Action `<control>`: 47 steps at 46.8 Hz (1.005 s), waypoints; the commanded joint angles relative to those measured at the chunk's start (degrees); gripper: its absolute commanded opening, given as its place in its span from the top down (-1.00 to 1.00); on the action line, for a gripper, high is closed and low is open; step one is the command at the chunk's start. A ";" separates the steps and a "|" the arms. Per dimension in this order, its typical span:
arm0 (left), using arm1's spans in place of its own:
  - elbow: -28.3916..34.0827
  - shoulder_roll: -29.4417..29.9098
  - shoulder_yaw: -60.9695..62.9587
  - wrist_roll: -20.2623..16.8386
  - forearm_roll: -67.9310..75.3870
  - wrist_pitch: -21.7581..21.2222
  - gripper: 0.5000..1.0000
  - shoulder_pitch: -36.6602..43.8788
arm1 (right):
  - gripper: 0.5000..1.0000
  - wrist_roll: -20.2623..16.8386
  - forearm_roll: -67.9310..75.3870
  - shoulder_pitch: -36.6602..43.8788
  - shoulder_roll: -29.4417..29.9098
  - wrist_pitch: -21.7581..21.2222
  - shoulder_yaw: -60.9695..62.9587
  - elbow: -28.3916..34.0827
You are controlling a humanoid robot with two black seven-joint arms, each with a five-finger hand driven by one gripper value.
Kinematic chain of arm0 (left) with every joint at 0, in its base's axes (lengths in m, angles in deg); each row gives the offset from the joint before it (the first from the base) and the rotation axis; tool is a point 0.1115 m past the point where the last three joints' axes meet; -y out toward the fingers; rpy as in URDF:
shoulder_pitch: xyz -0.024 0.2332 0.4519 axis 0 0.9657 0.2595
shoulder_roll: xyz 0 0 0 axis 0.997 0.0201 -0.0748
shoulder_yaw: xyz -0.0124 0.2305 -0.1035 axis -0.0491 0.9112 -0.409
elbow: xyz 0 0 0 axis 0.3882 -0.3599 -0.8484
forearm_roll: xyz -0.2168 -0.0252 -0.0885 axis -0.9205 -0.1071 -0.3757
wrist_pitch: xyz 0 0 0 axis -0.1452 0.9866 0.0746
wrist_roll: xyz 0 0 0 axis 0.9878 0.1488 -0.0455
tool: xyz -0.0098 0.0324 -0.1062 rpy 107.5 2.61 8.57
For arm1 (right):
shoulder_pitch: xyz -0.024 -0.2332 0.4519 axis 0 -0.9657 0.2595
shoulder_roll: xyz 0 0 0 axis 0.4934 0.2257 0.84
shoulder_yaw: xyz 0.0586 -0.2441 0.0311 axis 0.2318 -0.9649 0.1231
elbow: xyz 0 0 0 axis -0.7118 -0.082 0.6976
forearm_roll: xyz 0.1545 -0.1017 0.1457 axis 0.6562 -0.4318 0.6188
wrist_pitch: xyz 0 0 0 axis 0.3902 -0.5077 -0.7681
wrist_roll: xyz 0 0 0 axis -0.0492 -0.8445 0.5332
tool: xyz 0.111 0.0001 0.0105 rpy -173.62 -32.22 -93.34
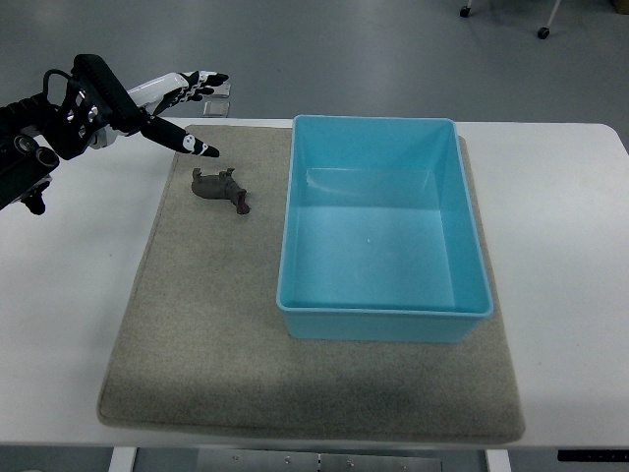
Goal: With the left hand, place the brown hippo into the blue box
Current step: 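Reach the left hand forward over the brown hippo, then lower the left hand onto the hippo and close fingers around it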
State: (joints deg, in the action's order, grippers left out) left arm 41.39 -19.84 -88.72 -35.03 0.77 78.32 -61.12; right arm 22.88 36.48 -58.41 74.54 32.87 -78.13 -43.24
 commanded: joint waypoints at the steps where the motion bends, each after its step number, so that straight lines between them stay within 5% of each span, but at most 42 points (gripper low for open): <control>1: -0.18 0.26 -0.02 -0.07 6.65 0.29 -0.99 -0.11 | -0.74 0.00 0.00 0.00 0.00 0.00 0.00 0.00; 26: -2.03 2.37 6.31 -0.25 15.45 0.20 -0.89 -0.46 | -0.74 0.00 0.00 0.00 0.00 0.00 0.00 0.00; 33: -2.03 1.93 6.58 0.28 15.54 -0.24 -0.60 -0.37 | -0.74 0.00 0.00 0.00 0.00 0.00 0.00 0.00; 47: -2.21 1.66 6.66 0.54 15.54 -1.73 -0.42 -0.11 | -0.74 0.00 0.00 0.00 0.00 0.00 0.00 0.00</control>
State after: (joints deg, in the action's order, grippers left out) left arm 39.22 -18.12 -82.06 -34.48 16.39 76.59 -61.22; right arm 22.89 36.48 -58.41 74.54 32.87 -78.13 -43.24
